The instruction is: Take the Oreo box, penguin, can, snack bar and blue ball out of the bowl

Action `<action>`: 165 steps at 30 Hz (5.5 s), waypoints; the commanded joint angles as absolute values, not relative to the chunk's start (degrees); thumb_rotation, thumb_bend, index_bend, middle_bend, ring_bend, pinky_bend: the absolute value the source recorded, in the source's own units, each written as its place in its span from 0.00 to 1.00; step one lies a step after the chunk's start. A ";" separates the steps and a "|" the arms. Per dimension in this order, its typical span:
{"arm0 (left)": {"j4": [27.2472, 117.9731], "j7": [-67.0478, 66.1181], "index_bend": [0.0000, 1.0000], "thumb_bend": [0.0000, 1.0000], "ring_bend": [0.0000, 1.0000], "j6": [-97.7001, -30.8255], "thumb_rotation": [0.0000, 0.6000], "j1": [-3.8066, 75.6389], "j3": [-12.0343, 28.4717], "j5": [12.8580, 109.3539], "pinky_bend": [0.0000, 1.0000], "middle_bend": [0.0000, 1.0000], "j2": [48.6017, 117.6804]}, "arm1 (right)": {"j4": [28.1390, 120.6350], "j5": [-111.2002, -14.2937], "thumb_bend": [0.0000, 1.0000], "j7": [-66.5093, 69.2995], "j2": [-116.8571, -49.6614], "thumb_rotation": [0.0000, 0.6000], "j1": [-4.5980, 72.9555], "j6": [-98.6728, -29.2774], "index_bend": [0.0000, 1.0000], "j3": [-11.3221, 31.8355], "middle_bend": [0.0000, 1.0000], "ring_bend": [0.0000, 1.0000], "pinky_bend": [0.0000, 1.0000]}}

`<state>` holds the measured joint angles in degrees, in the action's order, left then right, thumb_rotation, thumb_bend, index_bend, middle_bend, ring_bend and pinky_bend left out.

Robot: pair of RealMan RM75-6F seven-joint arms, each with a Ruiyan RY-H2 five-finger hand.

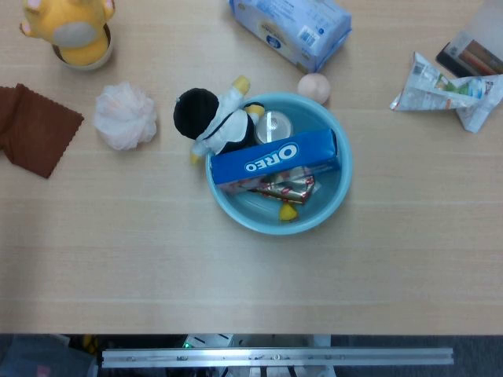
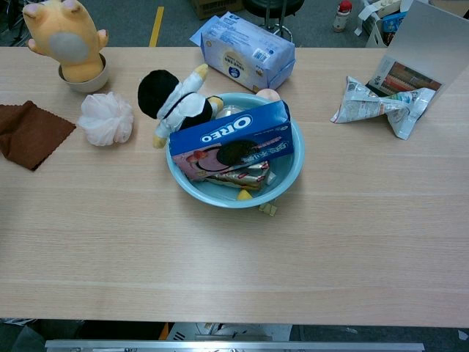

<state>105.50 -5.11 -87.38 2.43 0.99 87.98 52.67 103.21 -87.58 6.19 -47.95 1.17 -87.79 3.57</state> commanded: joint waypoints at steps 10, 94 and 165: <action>105.33 -4.99 0.30 0.40 0.27 -87.30 1.00 2.41 1.03 87.69 0.23 0.32 52.74 | 103.99 -89.19 0.26 5.06 -47.49 1.00 3.72 -84.78 0.42 3.86 0.42 0.38 0.59; 99.71 2.32 0.30 0.40 0.27 -86.83 1.00 1.43 0.81 86.68 0.22 0.32 53.46 | 109.89 -69.99 0.41 -13.37 -57.74 1.00 37.81 -63.20 0.53 6.41 0.52 0.57 0.77; 101.20 0.55 0.30 0.40 0.27 -86.12 1.00 2.73 0.92 87.26 0.22 0.32 53.60 | 99.02 -62.39 0.53 -8.56 -64.58 1.00 42.08 -35.71 0.00 4.18 0.19 0.15 0.35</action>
